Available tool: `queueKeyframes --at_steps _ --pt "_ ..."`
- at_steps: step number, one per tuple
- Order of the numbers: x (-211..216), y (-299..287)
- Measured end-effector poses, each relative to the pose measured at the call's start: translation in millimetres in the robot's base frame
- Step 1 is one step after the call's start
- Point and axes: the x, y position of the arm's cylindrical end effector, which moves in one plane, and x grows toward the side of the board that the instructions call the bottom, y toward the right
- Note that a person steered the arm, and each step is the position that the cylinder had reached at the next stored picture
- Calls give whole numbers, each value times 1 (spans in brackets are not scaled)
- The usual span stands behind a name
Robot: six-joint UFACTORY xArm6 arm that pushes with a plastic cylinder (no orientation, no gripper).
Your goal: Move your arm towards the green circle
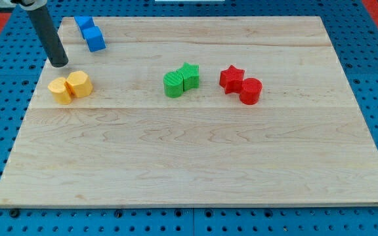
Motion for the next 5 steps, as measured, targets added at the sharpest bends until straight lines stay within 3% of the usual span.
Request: queueKeyframes --at_steps 3,4,5 --pt "-1 2" --pt "-9 52" --pt "-9 56"
